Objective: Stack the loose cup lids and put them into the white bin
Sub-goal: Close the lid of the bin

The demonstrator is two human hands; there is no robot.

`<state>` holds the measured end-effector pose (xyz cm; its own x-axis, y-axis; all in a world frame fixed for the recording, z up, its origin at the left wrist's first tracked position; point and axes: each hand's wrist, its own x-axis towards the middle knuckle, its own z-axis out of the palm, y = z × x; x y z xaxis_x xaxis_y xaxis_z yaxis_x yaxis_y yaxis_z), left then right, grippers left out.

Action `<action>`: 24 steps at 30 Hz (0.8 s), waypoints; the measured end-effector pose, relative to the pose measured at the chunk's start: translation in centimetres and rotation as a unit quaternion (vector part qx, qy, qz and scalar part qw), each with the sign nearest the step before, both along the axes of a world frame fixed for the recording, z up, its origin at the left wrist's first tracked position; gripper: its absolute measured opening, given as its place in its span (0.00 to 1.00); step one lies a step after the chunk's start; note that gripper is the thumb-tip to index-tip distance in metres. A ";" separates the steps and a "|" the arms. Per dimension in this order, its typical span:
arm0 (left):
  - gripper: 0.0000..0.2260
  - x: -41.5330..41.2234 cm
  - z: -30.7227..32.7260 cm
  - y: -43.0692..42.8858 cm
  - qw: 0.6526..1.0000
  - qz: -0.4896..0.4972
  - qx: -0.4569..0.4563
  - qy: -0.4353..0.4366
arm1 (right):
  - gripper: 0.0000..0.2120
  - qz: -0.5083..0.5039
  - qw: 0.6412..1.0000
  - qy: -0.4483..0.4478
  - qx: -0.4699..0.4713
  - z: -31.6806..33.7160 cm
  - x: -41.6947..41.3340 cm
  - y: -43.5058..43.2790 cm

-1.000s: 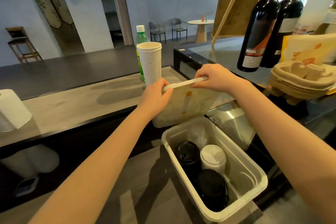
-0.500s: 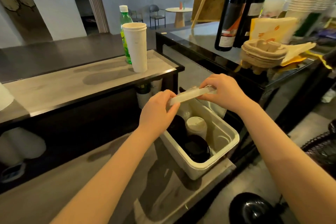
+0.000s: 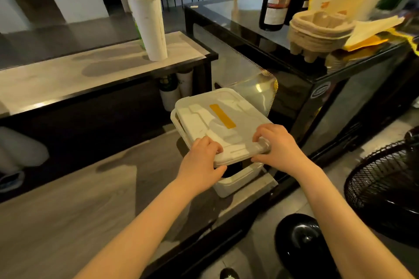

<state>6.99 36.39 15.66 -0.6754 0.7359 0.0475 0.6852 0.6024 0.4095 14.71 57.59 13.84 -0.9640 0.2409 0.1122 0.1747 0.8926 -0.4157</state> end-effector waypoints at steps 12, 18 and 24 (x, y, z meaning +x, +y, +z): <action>0.14 2.2 -2.0 2.4 0.999 0.030 -0.030 0.025 | 0.20 0.043 0.994 -0.049 -0.086 -2.6 0.4 3.0; 0.15 3.7 -2.9 2.0 0.998 0.042 -0.047 0.029 | 0.17 0.059 0.994 -0.015 -0.092 -2.9 1.3 2.9; 0.15 4.0 -3.8 1.9 0.990 0.033 -0.119 0.061 | 0.16 0.057 0.996 -0.006 -0.071 -3.3 1.3 2.6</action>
